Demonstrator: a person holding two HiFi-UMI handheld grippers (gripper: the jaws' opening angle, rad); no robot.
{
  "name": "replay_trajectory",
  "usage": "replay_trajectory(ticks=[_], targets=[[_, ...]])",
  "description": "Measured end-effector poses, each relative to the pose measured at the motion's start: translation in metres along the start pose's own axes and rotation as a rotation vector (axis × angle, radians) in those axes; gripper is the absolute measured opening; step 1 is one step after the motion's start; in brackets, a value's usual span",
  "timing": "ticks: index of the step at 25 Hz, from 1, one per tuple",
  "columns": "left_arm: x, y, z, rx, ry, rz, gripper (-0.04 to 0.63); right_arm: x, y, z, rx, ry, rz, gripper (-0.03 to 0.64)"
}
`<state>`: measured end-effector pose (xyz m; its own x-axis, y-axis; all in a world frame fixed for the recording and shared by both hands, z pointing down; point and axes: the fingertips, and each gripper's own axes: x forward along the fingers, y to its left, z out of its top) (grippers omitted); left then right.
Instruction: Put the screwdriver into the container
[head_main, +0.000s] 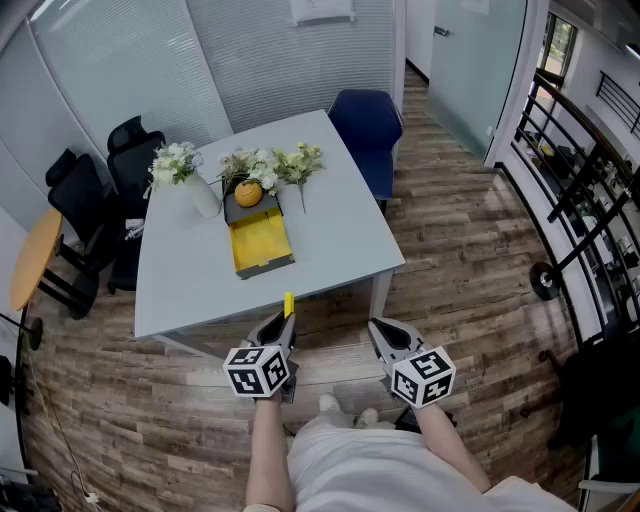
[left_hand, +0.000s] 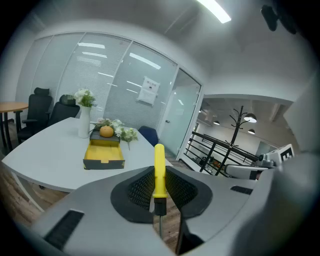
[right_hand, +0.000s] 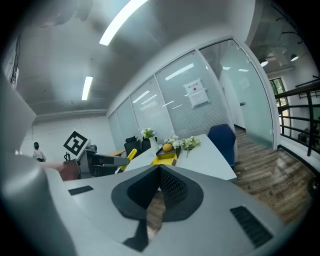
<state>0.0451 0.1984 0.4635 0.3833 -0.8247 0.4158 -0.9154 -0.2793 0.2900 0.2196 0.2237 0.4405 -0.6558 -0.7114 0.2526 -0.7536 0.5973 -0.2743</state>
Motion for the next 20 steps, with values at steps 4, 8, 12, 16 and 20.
replay_trajectory(ticks=[4,8,12,16,20], targets=[[-0.008,0.005,0.003,-0.006,-0.010,0.003,0.067,0.003,0.008,0.000,-0.006,0.005,0.004,0.015],[-0.015,0.013,0.003,-0.020,-0.015,0.009,0.067,0.009,0.016,0.002,-0.018,0.009,0.015,0.015],[-0.024,0.020,0.002,-0.030,-0.025,0.019,0.067,0.014,0.024,0.000,-0.020,0.013,0.035,0.015],[-0.033,0.028,0.000,-0.037,-0.029,0.035,0.066,0.019,0.030,-0.005,-0.002,0.026,0.044,0.015],[-0.040,0.040,0.000,-0.048,-0.037,0.054,0.067,0.027,0.034,-0.005,-0.007,0.031,0.046,0.015]])
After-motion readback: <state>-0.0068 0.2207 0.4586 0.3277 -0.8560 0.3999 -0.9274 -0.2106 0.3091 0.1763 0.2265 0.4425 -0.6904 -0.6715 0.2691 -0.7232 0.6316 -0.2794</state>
